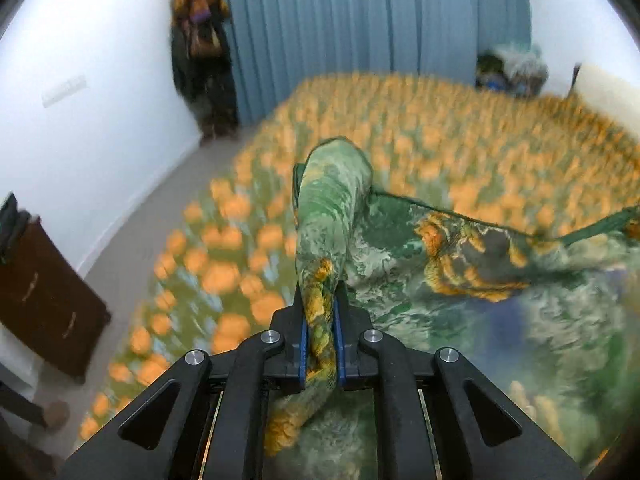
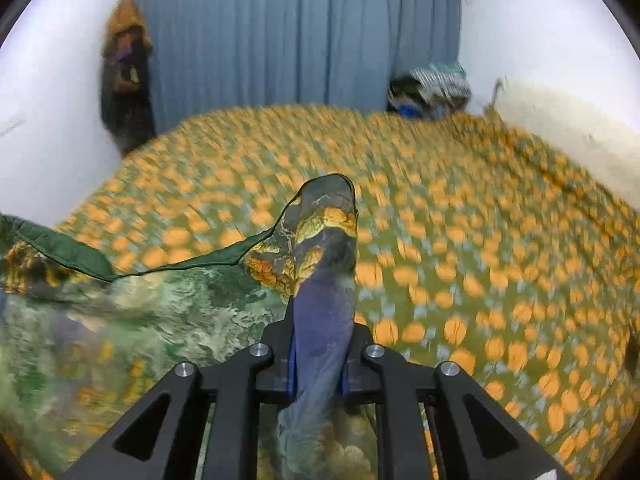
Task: Fold large clothes
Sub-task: 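Fold the hem up over the collar with both grippers and release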
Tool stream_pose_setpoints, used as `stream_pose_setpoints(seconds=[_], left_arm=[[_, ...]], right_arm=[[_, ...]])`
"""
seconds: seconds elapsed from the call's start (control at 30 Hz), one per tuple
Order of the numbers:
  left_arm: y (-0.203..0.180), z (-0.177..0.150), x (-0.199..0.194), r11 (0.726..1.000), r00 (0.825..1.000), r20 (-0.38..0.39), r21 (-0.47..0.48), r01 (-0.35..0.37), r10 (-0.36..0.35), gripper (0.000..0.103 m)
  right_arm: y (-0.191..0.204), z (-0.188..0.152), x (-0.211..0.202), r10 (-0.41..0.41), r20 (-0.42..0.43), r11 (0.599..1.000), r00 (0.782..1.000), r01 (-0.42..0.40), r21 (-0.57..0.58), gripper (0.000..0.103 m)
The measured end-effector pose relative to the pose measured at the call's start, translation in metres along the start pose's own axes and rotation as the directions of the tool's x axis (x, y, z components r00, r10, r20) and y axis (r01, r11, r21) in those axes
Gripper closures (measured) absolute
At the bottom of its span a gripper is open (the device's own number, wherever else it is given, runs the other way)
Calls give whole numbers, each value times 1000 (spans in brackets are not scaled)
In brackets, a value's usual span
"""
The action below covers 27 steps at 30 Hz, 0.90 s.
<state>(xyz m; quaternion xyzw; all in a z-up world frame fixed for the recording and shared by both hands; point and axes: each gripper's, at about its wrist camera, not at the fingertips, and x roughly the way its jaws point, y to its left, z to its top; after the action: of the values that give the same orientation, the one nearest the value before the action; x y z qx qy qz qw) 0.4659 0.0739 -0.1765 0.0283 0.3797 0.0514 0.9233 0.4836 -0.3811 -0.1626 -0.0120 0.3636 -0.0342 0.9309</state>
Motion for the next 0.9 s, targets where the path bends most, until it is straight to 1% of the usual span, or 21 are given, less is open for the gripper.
stream_pose_setpoints(seconds=[0.03, 0.07, 0.1, 0.13, 0.23, 0.27, 0.4, 0.6, 0.7, 0.9], left_arm=[[-3, -11, 17, 1000, 999, -42, 6, -8, 8, 92], [-4, -20, 26, 1000, 998, -65, 10, -10, 11, 91], [-6, -36, 42, 1000, 995, -94, 19, -10, 12, 88], [-5, -47, 50, 1000, 995, -101, 22, -5, 8, 85], [-4, -65, 49, 1000, 999, -50, 3, 4, -4, 80], [-2, -66, 49, 1000, 999, -41, -14, 11, -12, 80], [7, -70, 53, 997, 998, -29, -63, 53, -55, 78], [8, -74, 58, 991, 996, -16, -95, 90, -92, 78], [8, -74, 59, 990, 995, -13, -103, 99, -101, 77], [8, -70, 62, 991, 995, -28, -97, 96, -99, 77]], right_arm=[[-1, -13, 19, -9, -53, 1000, 999, 10, 17, 88], [-1, -27, 37, -19, -98, 999, 995, 22, 34, 88], [-3, -40, 47, -18, -121, 999, 993, 24, 49, 88], [-6, -52, 55, -3, -131, 998, 991, 12, 63, 88], [-11, -69, 60, 32, -89, 996, 996, -24, 89, 85], [-16, -73, 61, 52, -74, 993, 996, -44, 107, 84], [-26, -79, 67, 106, -59, 984, 993, -96, 152, 84], [-19, -82, 76, 124, -37, 979, 992, -116, 165, 84], [-23, -84, 77, 138, -29, 976, 990, -131, 174, 84], [-25, -85, 80, 153, -28, 972, 988, -146, 184, 84]])
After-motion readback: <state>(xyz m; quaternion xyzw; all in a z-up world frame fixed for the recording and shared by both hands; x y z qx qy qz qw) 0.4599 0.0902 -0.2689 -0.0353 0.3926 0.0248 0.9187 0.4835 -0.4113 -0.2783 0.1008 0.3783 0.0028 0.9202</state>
